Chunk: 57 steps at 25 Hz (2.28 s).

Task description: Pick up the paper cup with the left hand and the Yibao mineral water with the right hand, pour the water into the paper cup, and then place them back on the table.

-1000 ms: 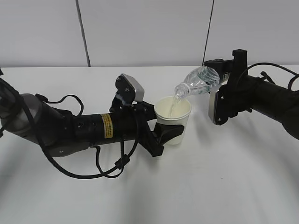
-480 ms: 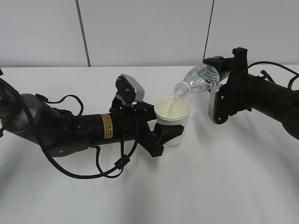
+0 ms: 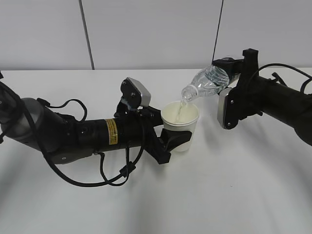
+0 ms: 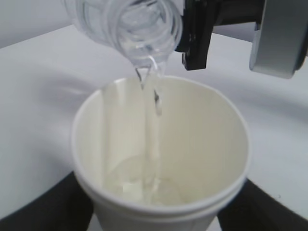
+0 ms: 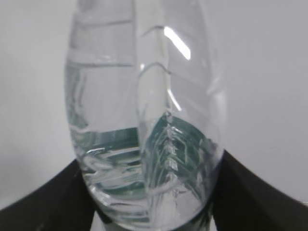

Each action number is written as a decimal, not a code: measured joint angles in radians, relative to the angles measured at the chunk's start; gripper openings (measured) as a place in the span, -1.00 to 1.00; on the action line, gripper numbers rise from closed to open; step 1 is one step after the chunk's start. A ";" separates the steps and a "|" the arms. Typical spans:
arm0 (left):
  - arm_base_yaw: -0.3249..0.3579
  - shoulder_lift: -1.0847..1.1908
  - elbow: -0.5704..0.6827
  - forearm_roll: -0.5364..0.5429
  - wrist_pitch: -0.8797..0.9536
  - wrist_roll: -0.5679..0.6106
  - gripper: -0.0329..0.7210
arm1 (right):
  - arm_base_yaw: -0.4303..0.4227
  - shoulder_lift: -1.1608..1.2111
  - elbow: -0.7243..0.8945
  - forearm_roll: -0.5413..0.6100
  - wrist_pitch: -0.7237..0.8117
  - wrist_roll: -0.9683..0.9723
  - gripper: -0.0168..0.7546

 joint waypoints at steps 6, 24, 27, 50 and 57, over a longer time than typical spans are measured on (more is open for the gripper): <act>0.000 0.000 0.000 0.001 0.000 0.000 0.28 | 0.000 0.000 0.000 0.000 -0.004 -0.015 0.27; 0.000 0.000 0.000 0.004 0.001 0.000 0.28 | 0.000 0.000 -0.002 0.000 -0.012 -0.023 0.27; 0.000 0.000 0.000 0.004 0.001 0.000 0.28 | 0.000 0.000 -0.002 0.000 -0.012 -0.023 0.27; 0.000 0.000 0.000 -0.010 0.001 0.000 0.28 | 0.000 0.000 0.011 0.000 -0.013 0.115 0.27; 0.000 0.001 0.000 -0.022 0.001 0.000 0.28 | 0.000 0.000 0.011 0.027 -0.013 0.256 0.27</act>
